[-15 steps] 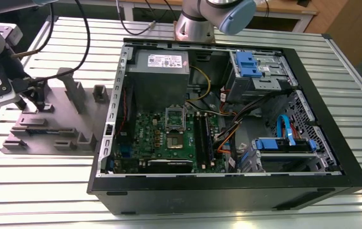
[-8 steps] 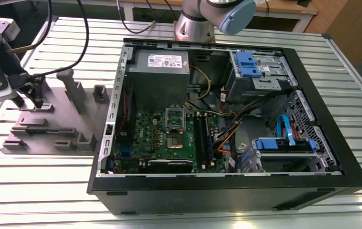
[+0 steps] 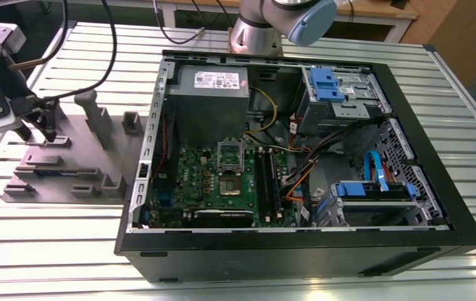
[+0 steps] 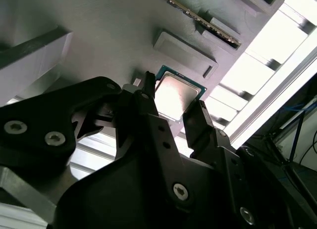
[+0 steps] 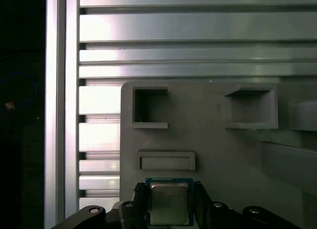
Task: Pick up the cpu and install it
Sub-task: 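Pick up the cpu and move it towards the insertion slot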
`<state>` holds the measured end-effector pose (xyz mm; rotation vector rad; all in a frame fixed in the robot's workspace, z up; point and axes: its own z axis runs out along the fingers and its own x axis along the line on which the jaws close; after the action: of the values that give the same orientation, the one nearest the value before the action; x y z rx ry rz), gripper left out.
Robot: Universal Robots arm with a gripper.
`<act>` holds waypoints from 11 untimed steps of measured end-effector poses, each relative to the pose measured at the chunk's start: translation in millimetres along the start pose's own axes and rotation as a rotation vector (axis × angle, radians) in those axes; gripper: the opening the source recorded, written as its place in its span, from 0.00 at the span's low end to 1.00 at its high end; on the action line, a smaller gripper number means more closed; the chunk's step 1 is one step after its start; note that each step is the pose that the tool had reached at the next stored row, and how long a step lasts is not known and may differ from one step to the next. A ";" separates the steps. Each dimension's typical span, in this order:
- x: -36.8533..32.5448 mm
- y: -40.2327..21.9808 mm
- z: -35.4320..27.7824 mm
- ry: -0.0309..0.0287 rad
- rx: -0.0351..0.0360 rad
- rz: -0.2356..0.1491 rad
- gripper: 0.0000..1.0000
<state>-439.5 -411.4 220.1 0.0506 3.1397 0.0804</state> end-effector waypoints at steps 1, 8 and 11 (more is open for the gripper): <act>0.0 0.0 -0.4 0.0000 0.0000 0.000 0.47; 0.0 0.3 -4.8 -0.0001 -0.0001 0.000 0.47; 0.0 0.4 -6.8 -0.0002 -0.0001 0.000 0.47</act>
<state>-439.5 -411.3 226.9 0.0507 3.1396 0.0805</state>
